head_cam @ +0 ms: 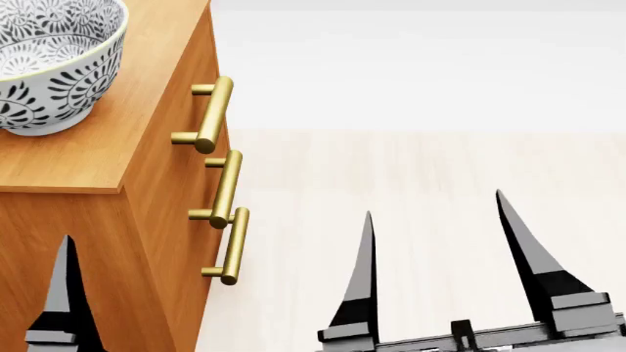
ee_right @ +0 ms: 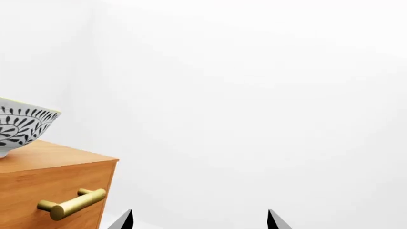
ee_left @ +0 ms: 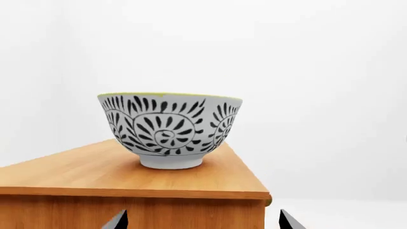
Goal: Close the top drawer of the cabinet and put the bowl on top of it.
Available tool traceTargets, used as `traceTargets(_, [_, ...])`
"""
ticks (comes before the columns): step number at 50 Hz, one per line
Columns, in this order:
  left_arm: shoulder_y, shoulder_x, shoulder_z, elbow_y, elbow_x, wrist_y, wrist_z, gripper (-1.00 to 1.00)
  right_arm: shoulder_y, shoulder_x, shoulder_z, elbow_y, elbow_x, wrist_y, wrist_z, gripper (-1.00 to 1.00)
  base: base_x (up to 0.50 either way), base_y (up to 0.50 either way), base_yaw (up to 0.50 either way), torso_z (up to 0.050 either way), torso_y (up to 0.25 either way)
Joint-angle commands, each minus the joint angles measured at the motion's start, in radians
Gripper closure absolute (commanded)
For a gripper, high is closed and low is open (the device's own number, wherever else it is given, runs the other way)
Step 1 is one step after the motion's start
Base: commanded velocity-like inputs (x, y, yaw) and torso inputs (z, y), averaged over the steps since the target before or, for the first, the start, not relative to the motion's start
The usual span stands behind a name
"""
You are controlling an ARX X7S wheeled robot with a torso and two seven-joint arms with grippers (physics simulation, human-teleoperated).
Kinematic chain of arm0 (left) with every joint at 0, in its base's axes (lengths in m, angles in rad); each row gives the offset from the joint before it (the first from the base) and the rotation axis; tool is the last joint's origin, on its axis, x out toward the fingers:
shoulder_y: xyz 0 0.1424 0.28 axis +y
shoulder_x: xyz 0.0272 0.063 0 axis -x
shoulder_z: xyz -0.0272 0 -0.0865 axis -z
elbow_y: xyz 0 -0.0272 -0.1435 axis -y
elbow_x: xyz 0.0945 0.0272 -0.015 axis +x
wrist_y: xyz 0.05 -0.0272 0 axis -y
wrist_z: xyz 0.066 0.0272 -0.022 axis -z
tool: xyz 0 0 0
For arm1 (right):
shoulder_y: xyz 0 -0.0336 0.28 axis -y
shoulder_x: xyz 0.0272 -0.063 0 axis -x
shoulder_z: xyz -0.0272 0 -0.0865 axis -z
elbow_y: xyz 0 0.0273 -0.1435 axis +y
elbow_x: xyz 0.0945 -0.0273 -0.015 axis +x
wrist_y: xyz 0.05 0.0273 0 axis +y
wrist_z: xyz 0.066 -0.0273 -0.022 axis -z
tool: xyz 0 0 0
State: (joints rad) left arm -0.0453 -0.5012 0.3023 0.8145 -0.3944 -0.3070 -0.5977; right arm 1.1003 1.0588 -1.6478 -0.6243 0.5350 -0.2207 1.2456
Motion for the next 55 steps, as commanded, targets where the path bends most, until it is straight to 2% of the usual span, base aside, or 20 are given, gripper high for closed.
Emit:
traceTargets(1, [0.047,-0.031,0.000,0.114,0.050,0.009,-0.033,-1.00,0.012,0.056,0.010,-0.150,-0.081,0.060,0.069,-1.00,0.00,0.00,0.00,0.000,0.000])
traceTargets(11, [0.060,-0.044,0.005,0.155,0.105,0.069,-0.033,-1.00,0.013,0.092,0.016,-0.247,-0.137,0.106,0.111,-1.00,0.00,0.00,0.00,0.000,0.000])
traceTargets(21, [0.061,-0.063,0.005,0.219,0.172,0.124,-0.043,-1.00,0.012,0.174,0.064,-0.314,-0.224,0.037,0.200,-1.00,0.00,0.00,0.00,0.000,0.000])
traceTargets(26, [0.036,-0.143,0.078,0.232,0.212,0.170,-0.126,-1.00,-0.006,0.211,0.060,-0.386,-0.311,0.057,0.230,-1.00,0.00,0.00,0.00,0.000,0.000])
traceTargets(32, [-0.075,-0.332,0.260,0.232,0.204,0.241,-0.350,-1.00,-0.008,0.224,0.053,-0.419,-0.343,0.077,0.233,-1.00,0.00,0.00,0.00,0.000,0.000])
traceTargets(36, [-0.213,-0.476,0.452,0.232,0.201,0.308,-0.528,-1.00,-0.001,0.222,0.041,-0.421,-0.350,0.085,0.231,-1.00,0.00,0.00,0.00,0.000,0.000])
traceTargets(40, [-0.375,-0.568,0.653,0.233,0.209,0.354,-0.662,-1.00,0.032,0.235,0.002,-0.423,-0.363,0.074,0.233,-1.00,0.00,0.00,0.00,0.000,0.000])
traceTargets(47, [-0.657,-0.642,0.971,0.233,0.221,0.402,-0.817,-1.00,0.133,0.241,-0.108,-0.423,-0.373,0.068,0.257,-1.00,0.00,0.00,0.00,0.000,0.000])
traceTargets(55, [-0.942,-0.678,1.290,0.233,0.264,0.442,-0.949,-1.00,0.283,0.247,-0.269,-0.423,-0.395,0.054,0.308,-1.00,0.00,0.00,0.00,0.000,0.000])
